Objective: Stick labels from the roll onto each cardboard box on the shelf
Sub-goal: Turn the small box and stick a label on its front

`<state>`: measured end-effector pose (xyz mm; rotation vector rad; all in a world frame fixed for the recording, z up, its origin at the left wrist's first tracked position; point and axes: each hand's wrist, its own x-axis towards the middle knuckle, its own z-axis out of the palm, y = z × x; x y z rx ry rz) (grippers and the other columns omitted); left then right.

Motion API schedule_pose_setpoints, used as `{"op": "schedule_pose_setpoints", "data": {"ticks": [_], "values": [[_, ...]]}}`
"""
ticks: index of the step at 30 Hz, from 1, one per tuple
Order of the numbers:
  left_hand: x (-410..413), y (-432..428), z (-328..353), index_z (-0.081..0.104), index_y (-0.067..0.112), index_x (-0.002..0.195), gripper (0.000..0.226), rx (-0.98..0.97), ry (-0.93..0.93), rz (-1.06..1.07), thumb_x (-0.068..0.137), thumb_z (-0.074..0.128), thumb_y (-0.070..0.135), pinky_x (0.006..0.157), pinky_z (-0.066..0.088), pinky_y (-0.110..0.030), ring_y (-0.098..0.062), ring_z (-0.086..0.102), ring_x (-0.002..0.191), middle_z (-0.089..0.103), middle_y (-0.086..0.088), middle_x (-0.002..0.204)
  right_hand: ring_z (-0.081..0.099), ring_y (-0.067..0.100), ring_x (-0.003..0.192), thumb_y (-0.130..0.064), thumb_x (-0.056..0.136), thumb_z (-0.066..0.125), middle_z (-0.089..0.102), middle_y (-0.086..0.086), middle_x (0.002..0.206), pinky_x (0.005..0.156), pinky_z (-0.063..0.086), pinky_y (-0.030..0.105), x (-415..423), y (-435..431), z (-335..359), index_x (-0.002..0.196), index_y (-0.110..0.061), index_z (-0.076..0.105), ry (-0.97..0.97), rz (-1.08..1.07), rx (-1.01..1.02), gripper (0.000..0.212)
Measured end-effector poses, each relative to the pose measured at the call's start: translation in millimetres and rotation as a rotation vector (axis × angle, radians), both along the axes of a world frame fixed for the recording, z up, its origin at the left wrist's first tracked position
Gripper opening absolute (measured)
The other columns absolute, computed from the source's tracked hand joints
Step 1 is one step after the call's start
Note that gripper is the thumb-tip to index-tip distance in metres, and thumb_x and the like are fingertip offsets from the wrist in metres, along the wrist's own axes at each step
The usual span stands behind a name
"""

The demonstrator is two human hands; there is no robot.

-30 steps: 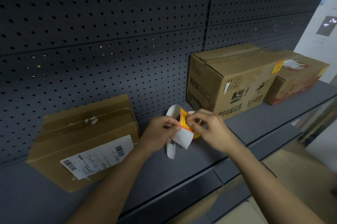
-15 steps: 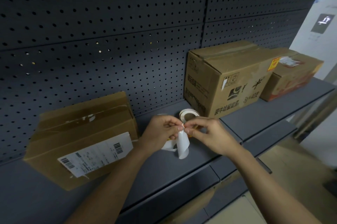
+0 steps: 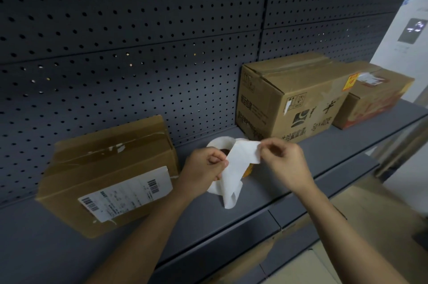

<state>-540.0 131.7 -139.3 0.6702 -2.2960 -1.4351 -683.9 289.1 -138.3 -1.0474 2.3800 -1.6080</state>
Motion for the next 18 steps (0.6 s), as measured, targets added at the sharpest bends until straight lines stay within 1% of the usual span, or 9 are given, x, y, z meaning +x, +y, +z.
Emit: {"op": "schedule_pose_setpoints", "data": {"ticks": [3, 5, 7, 9, 10, 12, 14, 16, 18], "values": [[4, 1, 1, 0.067, 0.016, 0.088, 0.003, -0.087, -0.055, 0.034, 0.089, 0.068, 0.014, 0.066, 0.06, -0.027, -0.009, 0.066, 0.069, 0.068, 0.001, 0.077, 0.06, 0.009, 0.075, -0.013, 0.089, 0.061, 0.07, -0.007, 0.077, 0.064, 0.044, 0.02, -6, 8, 9, 0.076, -0.026, 0.069, 0.001, -0.115, -0.005, 0.02], [8, 0, 0, 0.068, 0.015, 0.094, 0.005, -0.154, -0.109, 0.036, 0.089, 0.068, 0.016, 0.076, 0.059, -0.034, -0.015, 0.066, 0.08, 0.067, 0.006, 0.078, 0.062, 0.012, 0.076, -0.015, 0.09, 0.061, 0.07, -0.006, 0.078, 0.063, 0.044, 0.025, -7, 14, 15, 0.078, -0.027, 0.069, 0.001, -0.169, -0.029, 0.019], [14, 0, -1, 0.064, 0.022, 0.101, 0.01, -0.222, -0.153, 0.031, 0.091, 0.067, 0.023, 0.084, 0.055, -0.038, -0.018, 0.061, 0.095, 0.062, 0.016, 0.084, 0.062, 0.01, 0.076, -0.017, 0.091, 0.061, 0.069, -0.009, 0.079, 0.063, 0.045, 0.028, -2, 16, 19, 0.08, -0.029, 0.068, 0.017, -0.207, -0.048, 0.018], [20, 2, 0, 0.059, 0.029, 0.107, 0.018, -0.26, -0.182, -0.005, 0.091, 0.066, 0.03, 0.087, 0.053, -0.039, -0.017, 0.058, 0.101, 0.059, 0.015, 0.095, 0.061, 0.006, 0.076, -0.018, 0.091, 0.061, 0.067, -0.013, 0.079, 0.063, 0.045, 0.025, 7, 15, 20, 0.081, -0.029, 0.068, 0.058, -0.196, -0.038, 0.016], [22, 2, 2, 0.058, 0.031, 0.109, 0.02, -0.272, -0.19, -0.029, 0.091, 0.066, 0.031, 0.086, 0.052, -0.037, -0.015, 0.058, 0.1, 0.059, 0.014, 0.099, 0.061, 0.004, 0.076, -0.019, 0.09, 0.062, 0.067, -0.016, 0.079, 0.063, 0.045, 0.021, 14, 14, 19, 0.082, -0.028, 0.068, 0.084, -0.174, -0.025, 0.014], [28, 4, 10, 0.062, 0.026, 0.107, 0.016, -0.229, -0.156, -0.062, 0.092, 0.066, 0.031, 0.081, 0.054, -0.031, -0.009, 0.062, 0.091, 0.063, 0.013, 0.096, 0.06, -0.001, 0.077, -0.019, 0.089, 0.062, 0.065, -0.019, 0.08, 0.063, 0.041, 0.012, 26, 10, 15, 0.082, -0.027, 0.068, 0.151, -0.13, -0.017, 0.013], [34, 7, 20, 0.068, 0.017, 0.102, 0.014, -0.063, -0.072, -0.065, 0.093, 0.064, 0.027, 0.07, 0.056, -0.028, -0.009, 0.068, 0.077, 0.069, 0.005, 0.087, 0.06, 0.0, 0.076, -0.015, 0.089, 0.065, 0.066, -0.016, 0.081, 0.063, 0.041, 0.009, 36, 5, 11, 0.082, -0.023, 0.069, 0.222, -0.106, -0.047, 0.011], [40, 10, 28, 0.071, 0.013, 0.098, 0.015, 0.083, 0.017, -0.026, 0.095, 0.063, 0.025, 0.064, 0.056, -0.028, -0.015, 0.07, 0.072, 0.072, -0.004, 0.085, 0.06, 0.003, 0.073, -0.011, 0.087, 0.069, 0.066, -0.01, 0.083, 0.064, 0.046, 0.015, 47, -1, 8, 0.083, -0.017, 0.071, 0.31, -0.074, -0.089, 0.008], [45, 13, 35, 0.072, 0.016, 0.091, 0.017, 0.121, 0.083, 0.036, 0.096, 0.061, 0.027, 0.065, 0.057, -0.03, -0.016, 0.071, 0.07, 0.073, -0.003, 0.083, 0.06, 0.004, 0.07, -0.01, 0.087, 0.07, 0.066, -0.007, 0.083, 0.064, 0.049, 0.023, 58, -5, 6, 0.083, -0.013, 0.071, 0.39, -0.016, -0.122, 0.005]]}}
